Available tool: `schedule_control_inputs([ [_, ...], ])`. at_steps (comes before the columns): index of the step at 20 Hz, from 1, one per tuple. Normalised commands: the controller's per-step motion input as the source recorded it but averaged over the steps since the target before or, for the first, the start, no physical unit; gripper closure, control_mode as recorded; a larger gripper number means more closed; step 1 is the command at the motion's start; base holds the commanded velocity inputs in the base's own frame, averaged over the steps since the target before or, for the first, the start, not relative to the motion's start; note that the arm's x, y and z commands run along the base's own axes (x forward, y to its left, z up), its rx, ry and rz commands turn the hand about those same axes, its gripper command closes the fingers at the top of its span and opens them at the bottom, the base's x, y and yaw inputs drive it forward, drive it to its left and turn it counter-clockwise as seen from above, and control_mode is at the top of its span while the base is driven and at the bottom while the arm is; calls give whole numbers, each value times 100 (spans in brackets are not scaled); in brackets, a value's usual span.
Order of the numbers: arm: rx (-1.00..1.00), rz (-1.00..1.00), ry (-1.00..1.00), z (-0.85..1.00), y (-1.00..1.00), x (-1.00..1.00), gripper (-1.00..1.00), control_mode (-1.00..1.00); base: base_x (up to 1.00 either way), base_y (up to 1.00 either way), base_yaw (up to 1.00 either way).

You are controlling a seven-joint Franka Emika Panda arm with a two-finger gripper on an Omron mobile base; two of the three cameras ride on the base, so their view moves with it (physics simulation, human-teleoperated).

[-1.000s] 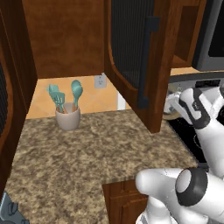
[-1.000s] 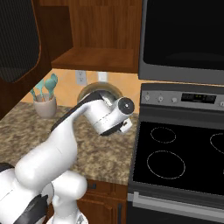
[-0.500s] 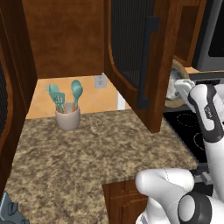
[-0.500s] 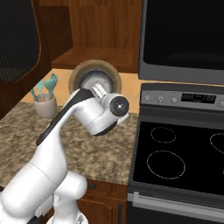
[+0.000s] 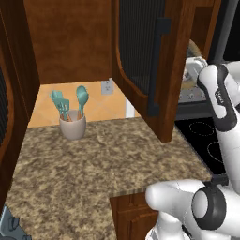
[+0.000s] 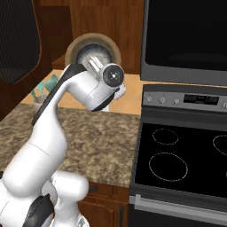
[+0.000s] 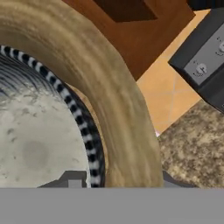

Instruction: Pick up the bowls on the counter and stack them on top of one another in the open cabinet. Place the smaller bowl on top of the larger bowl.

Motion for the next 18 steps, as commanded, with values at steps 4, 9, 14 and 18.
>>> schedule_control_inputs([
  [4, 0, 0, 14, 75, 14, 88, 100, -100, 0, 0, 0],
  [9, -8, 0, 18, -1, 9, 74, 100, -100, 0, 0, 0],
  [14, -7, 0, 3, -13, 4, 66, 100, -100, 0, 0, 0],
  [18, -5, -5, 1, -3, 7, 96, 100, -100, 0, 0, 0],
])
